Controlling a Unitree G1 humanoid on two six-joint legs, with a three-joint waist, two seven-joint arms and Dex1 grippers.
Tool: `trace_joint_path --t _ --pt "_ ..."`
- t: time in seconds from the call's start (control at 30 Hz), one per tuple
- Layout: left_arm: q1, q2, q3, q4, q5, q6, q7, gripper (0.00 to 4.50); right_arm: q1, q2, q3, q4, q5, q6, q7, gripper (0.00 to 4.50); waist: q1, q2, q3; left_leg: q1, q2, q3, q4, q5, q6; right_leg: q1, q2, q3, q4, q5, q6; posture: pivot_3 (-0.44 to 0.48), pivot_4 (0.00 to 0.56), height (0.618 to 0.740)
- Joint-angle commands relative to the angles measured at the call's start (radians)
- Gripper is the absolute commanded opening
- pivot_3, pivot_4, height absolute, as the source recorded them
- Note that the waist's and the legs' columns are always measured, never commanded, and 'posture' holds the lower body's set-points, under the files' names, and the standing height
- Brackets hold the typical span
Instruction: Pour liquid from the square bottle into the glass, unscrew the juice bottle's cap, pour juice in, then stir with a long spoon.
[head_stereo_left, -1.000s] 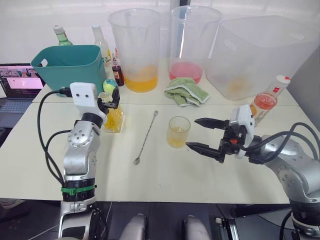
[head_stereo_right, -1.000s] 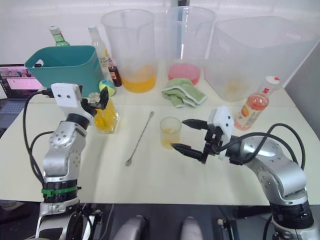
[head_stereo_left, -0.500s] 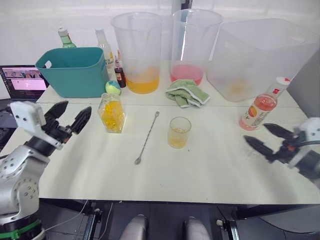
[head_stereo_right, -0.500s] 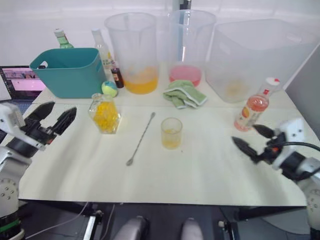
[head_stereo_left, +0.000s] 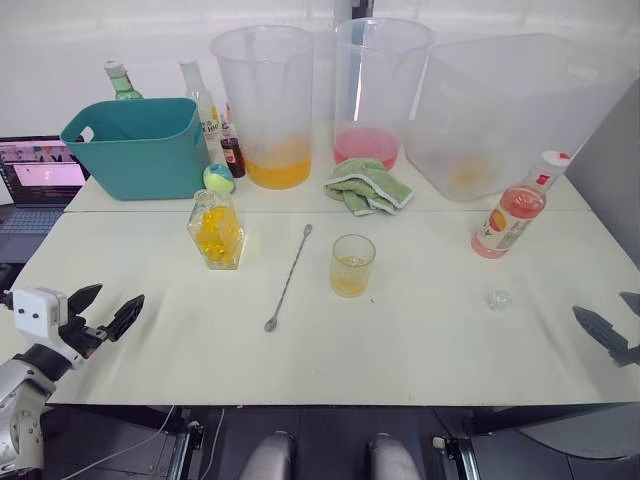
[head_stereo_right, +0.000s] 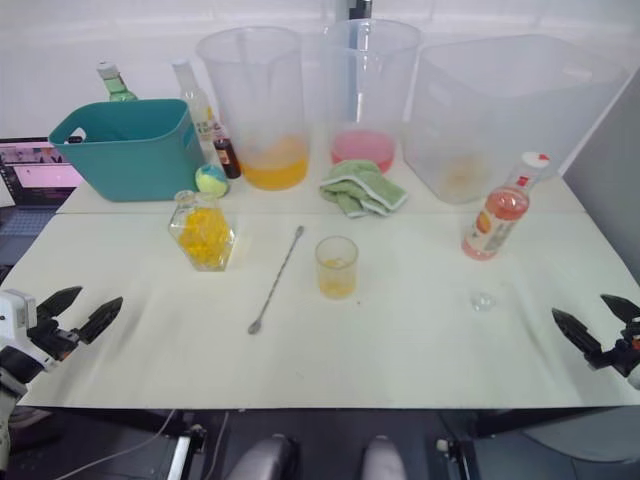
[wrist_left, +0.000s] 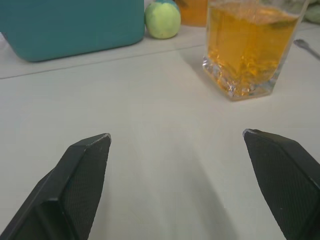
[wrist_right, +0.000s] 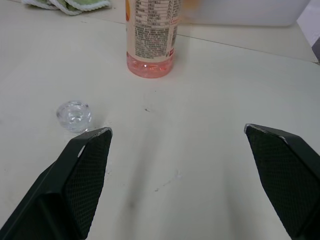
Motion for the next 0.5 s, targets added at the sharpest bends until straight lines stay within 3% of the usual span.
trace_joint_path --t 0.03,0.23,0.5 --pt "0.001 -0.003 -0.002 -0.016 -0.001 -0.043 -0.008 4.48 -0.010 -0.016 -0.012 -0.028 0.004 -0.024 -0.002 4.50 0.001 0.000 0.000 0.000 0.000 0.000 0.000 0.000 0.000 0.000 0.000 0.000 0.000 0.000 0.000 0.000 0.150 0.738" --pt "0.015 -0.015 -0.030 -0.061 -0.014 -0.030 -0.021 4.48 0.017 0.025 0.003 -0.156 0.008 0.026 -0.074 4.50 0.001 0.000 0.000 0.000 0.000 0.000 0.000 0.000 0.000 -0.001 0.001 0.002 0.000 0.000 0.000 0.000 0.150 0.738" --pt "0.024 -0.052 -0.182 -0.254 -0.041 0.027 -0.068 4.48 -0.040 0.156 0.081 -0.404 0.011 0.201 -0.358 4.50 0.003 0.000 0.000 0.000 0.000 0.001 0.000 0.000 0.000 -0.001 0.001 0.004 0.000 0.000 0.000 0.000 0.150 0.738"
